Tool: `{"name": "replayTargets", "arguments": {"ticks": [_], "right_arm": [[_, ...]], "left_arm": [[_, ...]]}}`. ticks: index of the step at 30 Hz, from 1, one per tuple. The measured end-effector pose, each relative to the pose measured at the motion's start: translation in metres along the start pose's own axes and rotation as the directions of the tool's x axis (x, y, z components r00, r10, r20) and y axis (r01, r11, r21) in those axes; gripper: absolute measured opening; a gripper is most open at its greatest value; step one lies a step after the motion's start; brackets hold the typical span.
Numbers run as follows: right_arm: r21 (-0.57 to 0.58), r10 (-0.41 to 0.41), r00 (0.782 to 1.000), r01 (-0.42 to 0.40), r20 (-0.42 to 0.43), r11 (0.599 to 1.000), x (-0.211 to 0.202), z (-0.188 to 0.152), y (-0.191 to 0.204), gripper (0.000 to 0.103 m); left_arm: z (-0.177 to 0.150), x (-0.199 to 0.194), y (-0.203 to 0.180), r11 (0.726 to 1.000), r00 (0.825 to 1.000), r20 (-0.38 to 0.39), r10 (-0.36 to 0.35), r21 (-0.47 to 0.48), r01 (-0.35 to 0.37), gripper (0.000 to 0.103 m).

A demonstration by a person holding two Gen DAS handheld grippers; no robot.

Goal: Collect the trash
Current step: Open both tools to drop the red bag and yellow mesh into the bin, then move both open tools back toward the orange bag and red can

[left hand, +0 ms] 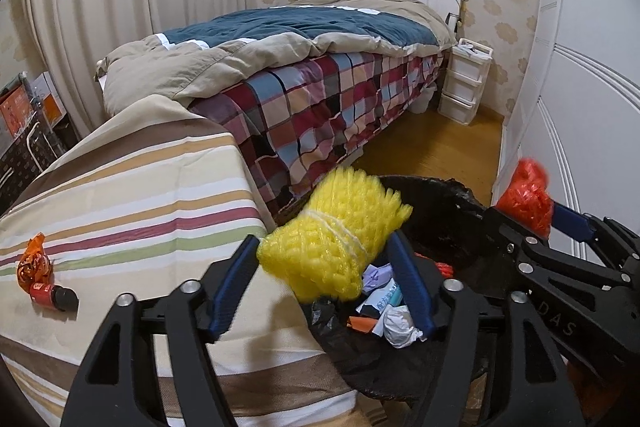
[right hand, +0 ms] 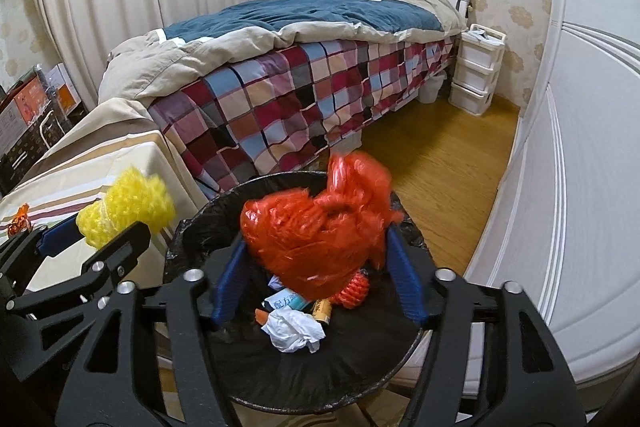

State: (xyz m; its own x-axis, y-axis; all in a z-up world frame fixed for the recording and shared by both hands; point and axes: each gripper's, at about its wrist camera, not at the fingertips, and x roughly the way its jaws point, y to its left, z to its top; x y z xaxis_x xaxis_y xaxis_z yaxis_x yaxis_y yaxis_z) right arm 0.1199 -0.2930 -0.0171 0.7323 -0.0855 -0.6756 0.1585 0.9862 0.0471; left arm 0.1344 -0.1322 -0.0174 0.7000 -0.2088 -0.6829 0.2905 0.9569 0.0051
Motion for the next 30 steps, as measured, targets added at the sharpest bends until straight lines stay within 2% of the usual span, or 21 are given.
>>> {"name": "replayTargets", "arguments": {"ticks": [1, 5, 20, 22, 30], "right_arm": [[0.001, -0.004, 1.0, 0.004, 0.002, 1.0, 0.0, 0.0, 0.0, 0.066], [0.011, -0.021, 1.0, 0.021, 0.01, 1.0, -0.002, 0.001, -0.002, 0.07], [0.001, -0.074, 0.997, 0.073, 0.032, 0.997, -0.012, 0.001, 0.001, 0.085], [0.001, -0.074, 0.997, 0.075, 0.037, 0.997, -0.014, 0.001, 0.002, 0.088], [-0.024, -0.039, 0.998, 0.04, 0.043, 0.999, -0.022, 0.002, 0.024, 0.089]], "left_arm": [[-0.001, 0.0, 0.001, 1.0, 1.0, 0.0, 0.003, -0.003, -0.003, 0.074], [-0.003, -0.001, 0.003, 1.0, 1.0, -0.002, 0.015, -0.008, -0.015, 0.078], [-0.01, -0.018, 0.033, 0.995, 0.996, 0.017, 0.089, -0.034, -0.089, 0.085], [-0.011, -0.022, 0.042, 0.994, 0.995, 0.02, 0.099, -0.048, -0.098, 0.086], [-0.021, -0.043, 0.076, 0.985, 0.987, 0.034, 0.158, -0.08, -0.155, 0.086]]}}
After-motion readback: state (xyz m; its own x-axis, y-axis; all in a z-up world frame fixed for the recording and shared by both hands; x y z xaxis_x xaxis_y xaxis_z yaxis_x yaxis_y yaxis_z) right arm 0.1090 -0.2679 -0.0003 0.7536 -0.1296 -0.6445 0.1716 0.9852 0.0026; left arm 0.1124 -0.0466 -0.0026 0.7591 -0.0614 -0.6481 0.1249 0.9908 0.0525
